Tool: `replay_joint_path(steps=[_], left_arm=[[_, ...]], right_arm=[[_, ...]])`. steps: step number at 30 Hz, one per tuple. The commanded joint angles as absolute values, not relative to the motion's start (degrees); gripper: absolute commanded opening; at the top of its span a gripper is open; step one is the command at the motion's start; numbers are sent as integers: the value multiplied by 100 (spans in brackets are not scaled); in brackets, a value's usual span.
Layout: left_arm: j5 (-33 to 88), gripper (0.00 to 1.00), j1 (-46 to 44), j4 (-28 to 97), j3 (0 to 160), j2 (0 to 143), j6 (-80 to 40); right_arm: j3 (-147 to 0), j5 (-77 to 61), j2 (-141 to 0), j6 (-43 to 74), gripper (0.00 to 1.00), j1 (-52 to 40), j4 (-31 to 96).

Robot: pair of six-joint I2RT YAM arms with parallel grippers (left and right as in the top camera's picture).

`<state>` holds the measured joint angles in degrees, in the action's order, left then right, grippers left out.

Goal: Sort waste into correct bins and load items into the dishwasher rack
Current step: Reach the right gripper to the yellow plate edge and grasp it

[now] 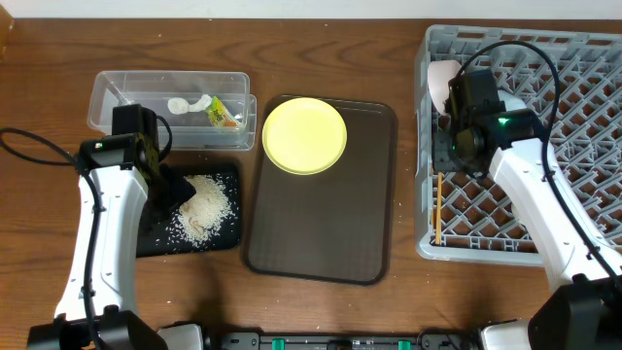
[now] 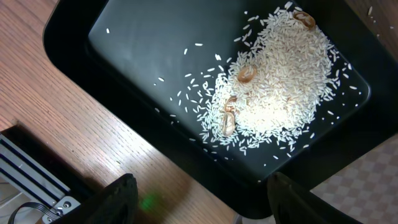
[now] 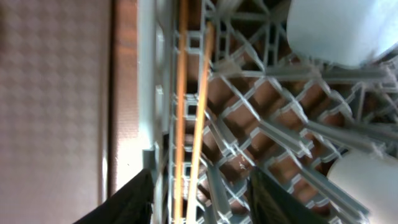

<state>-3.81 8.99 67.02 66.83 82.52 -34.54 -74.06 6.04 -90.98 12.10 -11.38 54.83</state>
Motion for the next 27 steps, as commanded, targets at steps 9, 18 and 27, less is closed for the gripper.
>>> replay_joint_path(steps=[9, 18, 27], left_arm=[[-403, 70, 926, 6726, 6720, 8232, -3503], [-403, 70, 926, 6726, 6720, 8232, -3503], [-403, 70, 926, 6731, 6720, 8232, -3503]], right_arm=[[-7446, -910, -8923, 1688, 56, -1876, 3629], [-7446, 198, -9878, 2379, 62, -2777, 2867], [-7446, 355, -11312, 3048, 63, -3094, 1977]])
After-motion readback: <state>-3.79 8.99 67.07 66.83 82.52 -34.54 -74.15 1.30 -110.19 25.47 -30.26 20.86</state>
